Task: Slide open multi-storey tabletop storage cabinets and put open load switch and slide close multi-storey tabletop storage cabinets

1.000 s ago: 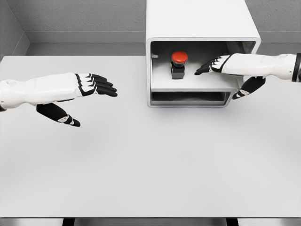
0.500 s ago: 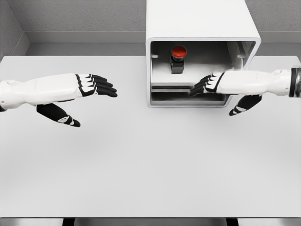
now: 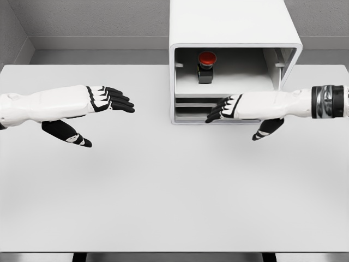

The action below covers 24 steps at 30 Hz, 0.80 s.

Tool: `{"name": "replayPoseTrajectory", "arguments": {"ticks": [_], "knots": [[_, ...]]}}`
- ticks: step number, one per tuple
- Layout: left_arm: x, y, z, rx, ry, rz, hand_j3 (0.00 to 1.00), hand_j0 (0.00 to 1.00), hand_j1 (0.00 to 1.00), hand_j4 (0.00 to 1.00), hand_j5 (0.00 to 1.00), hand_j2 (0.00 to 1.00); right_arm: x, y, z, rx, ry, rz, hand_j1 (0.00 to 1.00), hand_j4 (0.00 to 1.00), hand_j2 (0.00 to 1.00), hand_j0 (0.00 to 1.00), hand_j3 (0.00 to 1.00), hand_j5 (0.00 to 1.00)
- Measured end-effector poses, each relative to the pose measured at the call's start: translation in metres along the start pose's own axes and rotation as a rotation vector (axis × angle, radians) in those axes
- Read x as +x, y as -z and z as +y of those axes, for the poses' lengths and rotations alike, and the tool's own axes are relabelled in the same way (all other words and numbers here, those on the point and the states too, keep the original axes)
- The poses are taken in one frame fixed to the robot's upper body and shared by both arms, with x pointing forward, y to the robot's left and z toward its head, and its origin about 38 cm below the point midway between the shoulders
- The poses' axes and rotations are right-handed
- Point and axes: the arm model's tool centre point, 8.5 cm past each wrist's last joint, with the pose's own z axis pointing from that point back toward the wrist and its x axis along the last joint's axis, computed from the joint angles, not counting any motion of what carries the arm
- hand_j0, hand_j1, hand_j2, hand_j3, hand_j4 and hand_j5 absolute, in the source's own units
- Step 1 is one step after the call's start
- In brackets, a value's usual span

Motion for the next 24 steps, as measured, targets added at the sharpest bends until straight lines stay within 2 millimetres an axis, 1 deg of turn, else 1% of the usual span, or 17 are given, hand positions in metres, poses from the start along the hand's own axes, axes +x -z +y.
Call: {"name": "replayPoseTrajectory", "arguments": {"ticks": [5,9,11,15,18,21,22,24], "knots": [[0.0,0.0,0.0,0.0,0.0,0.001,1.0,1.0,1.0,1.0,1.0,1.0,-0.019,0.007,0.006,0.013,0.032,0.066,1.0,1.0,1.0,1.0,1.0,1.0],[0.0,0.0,0.0,-0.001,0.0,0.001,1.0,1.0,1.0,1.0,1.0,1.0,-0.027,0.007,0.004,0.016,0.04,0.103,1.0,1.0,1.0,1.0,1.0,1.0],[0.0,0.0,0.0,-0.001,0.0,0.001,1.0,1.0,1.0,1.0,1.0,1.0,-0.021,0.01,0.001,0.017,0.019,0.085,1.0,1.0,1.0,1.0,1.0,1.0],[0.0,0.0,0.001,-0.001,0.002,0.002,1.0,1.0,1.0,1.0,1.0,1.0,0.01,0.012,-0.008,0.022,-0.059,0.008,1.0,1.0,1.0,1.0,1.0,1.0],[0.0,0.0,0.0,-0.001,0.001,0.002,1.0,1.0,1.0,1.0,1.0,1.0,0.021,0.0,-0.006,0.04,-0.099,-0.014,1.0,1.0,1.0,1.0,1.0,1.0],[-0.001,-0.001,0.0,-0.001,0.001,0.003,1.0,1.0,1.0,1.0,1.0,1.0,0.02,-0.02,0.002,0.065,-0.1,0.014,1.0,1.0,1.0,1.0,1.0,1.0],[-0.001,-0.001,0.0,-0.001,0.001,0.003,1.0,1.0,1.0,1.0,1.0,1.0,0.019,-0.025,0.008,0.076,-0.09,0.023,1.0,1.0,1.0,1.0,1.0,1.0],[-0.001,-0.001,-0.001,-0.003,-0.002,0.003,1.0,1.0,1.0,1.0,1.0,1.0,0.018,-0.035,0.011,0.083,-0.084,0.04,1.0,1.0,1.0,1.0,1.0,1.0]]}}
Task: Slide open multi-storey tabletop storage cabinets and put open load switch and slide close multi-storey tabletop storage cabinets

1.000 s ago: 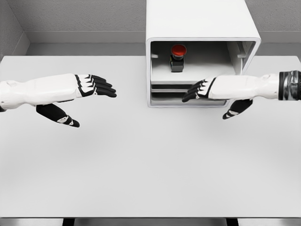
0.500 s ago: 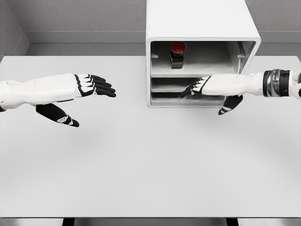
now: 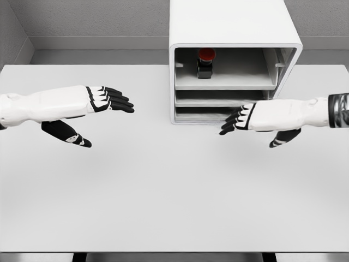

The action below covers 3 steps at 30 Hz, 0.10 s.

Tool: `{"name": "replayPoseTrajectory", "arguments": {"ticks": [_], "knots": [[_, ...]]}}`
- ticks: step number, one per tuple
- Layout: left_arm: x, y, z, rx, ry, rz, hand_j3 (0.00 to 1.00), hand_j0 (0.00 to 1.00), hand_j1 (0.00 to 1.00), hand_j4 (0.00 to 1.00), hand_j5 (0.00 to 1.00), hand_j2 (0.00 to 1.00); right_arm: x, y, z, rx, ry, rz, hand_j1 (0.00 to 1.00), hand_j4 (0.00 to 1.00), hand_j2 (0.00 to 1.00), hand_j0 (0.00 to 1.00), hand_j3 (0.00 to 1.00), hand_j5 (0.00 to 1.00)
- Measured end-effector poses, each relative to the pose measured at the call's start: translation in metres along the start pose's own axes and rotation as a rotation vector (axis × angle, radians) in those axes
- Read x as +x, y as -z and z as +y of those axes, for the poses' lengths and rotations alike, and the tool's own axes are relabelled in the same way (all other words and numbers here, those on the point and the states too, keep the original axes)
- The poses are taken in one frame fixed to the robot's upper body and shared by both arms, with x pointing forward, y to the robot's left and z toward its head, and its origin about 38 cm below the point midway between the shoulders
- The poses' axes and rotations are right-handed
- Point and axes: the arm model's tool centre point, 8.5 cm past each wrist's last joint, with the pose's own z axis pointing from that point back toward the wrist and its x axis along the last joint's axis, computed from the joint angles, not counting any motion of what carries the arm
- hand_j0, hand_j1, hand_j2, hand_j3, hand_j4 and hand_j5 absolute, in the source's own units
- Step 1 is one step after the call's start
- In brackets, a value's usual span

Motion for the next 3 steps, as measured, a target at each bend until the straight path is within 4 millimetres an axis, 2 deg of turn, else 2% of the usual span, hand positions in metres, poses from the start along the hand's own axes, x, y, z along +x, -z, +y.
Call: {"name": "replayPoseTrajectory", "arguments": {"ticks": [3], "knots": [[0.0,-0.0002,-0.0007,-0.002,-0.002,0.0,1.0,1.0,1.0,1.0,1.0,1.0,-0.0023,-0.0091,0.0029,0.007,0.006,0.019,1.0,1.0,1.0,1.0,1.0,1.0]]}}
